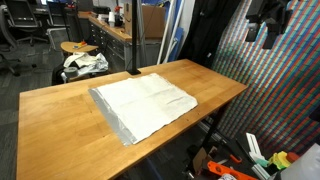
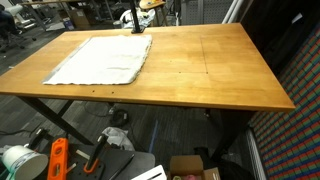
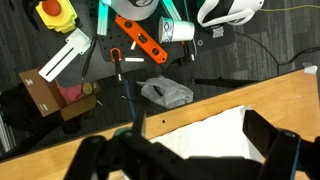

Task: Fold the towel on the table

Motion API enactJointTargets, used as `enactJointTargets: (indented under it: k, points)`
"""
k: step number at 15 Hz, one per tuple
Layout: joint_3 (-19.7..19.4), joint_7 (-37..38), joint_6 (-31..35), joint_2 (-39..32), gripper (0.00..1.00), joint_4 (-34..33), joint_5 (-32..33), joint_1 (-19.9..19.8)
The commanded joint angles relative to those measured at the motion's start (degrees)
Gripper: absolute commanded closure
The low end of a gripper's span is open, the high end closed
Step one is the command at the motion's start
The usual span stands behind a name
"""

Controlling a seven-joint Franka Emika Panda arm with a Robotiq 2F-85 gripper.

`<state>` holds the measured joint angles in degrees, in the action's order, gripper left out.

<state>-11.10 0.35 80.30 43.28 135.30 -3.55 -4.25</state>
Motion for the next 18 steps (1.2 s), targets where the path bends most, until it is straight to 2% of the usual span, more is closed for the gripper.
enactJointTargets:
  k: [1,12,16,18]
  points:
    - [1.02,-0.85,-0.17,-0.28,0.00,-0.14,-0.55,-1.53]
    - [1.08,-0.96,-0.53,-1.21,0.00,-0.37,-0.54,-1.33]
    - [0.94,-6.09,-4.70,-12.97,0.00,-5.08,-1.02,1.80]
    - [1.12,-7.27,-2.96,-19.14,0.00,-6.66,-2.19,2.29]
